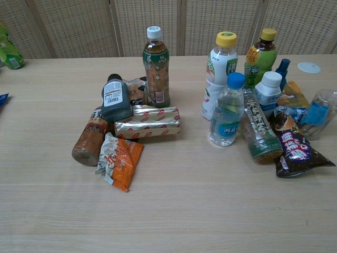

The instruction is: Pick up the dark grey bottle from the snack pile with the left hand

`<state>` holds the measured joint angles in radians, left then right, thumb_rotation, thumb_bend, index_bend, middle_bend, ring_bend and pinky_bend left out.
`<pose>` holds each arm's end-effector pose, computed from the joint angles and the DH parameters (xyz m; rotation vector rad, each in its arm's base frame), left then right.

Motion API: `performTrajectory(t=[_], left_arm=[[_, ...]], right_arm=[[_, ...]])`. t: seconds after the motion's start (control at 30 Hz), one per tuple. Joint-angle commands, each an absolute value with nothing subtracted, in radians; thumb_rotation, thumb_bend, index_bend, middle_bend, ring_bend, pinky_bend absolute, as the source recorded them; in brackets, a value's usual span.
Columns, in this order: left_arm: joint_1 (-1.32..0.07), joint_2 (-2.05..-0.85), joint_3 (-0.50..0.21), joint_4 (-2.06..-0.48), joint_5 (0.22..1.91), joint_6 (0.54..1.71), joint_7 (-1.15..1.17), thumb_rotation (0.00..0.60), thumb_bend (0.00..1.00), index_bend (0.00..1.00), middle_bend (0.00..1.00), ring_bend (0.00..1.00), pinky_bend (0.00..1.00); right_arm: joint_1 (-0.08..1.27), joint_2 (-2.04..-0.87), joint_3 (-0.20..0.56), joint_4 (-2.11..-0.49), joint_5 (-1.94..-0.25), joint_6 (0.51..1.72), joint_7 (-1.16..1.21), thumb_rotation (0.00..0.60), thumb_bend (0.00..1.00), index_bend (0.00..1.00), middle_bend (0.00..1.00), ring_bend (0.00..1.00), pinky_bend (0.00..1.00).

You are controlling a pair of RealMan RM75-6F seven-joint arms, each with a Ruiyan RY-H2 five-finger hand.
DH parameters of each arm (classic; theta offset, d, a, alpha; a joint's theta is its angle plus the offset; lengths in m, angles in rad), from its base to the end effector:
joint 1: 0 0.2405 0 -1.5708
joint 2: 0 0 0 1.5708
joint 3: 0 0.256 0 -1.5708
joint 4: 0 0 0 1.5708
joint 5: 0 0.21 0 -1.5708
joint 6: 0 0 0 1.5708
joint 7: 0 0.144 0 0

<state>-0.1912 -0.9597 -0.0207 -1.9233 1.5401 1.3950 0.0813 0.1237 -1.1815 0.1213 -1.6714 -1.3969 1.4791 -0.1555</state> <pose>-0.2395 0.1954 0.1636 -1.5534 -0.9528 -0.9887 -0.2940 -0.2052 0.1481 1.3053 -0.8673 0.8993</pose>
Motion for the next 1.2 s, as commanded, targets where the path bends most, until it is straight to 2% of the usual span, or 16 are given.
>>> performTrajectory(t=[0.03, 0.43, 0.67, 0.9, 1.2], left_arm=[[-0.191, -0.967, -0.021, -1.916, 1.54, 1.395, 0.074, 0.6, 0.27, 0.1, 0.14, 0.05, 0.0], [-0.224, -0.945, -0.032, -1.883, 1.557, 1.356, 0.074, 0.6, 0.27, 0.07, 0.14, 0.05, 0.0], [-0.316, -0.944, -0.056, -1.806, 1.54, 1.226, 0.083, 0.6, 0.27, 0.04, 0.12, 0.02, 0.0], [-0.424, -1.018, -0.09, -1.679, 1.554, 1.122, 0.046, 0.6, 0.28, 0.04, 0.09, 0.01, 0.0], [-0.563, -1.154, -0.11, -1.528, 1.567, 0.994, 0.11, 0.6, 0.27, 0.01, 0.06, 0.0, 0.0]], right_arm=[[0.125, -1.181, 0.122, -1.677, -1.395, 1.475, -0.162, 0.365, 0.15, 0.0, 0.0, 0.0, 0.0], [0.088, -1.161, 0.108, -1.706, -1.403, 1.514, -0.152, 0.364, 0.15, 0.0, 0.0, 0.0, 0.0], [0.051, -1.129, 0.1, -1.748, -1.411, 1.563, -0.172, 0.365, 0.15, 0.0, 0.0, 0.0, 0.0], [0.034, -1.104, 0.099, -1.759, -1.406, 1.568, -0.155, 0.367, 0.15, 0.0, 0.0, 0.0, 0.0], [0.018, -1.095, 0.103, -1.753, -1.397, 1.578, -0.143, 0.371, 0.15, 0.0, 0.0, 0.0, 0.0]])
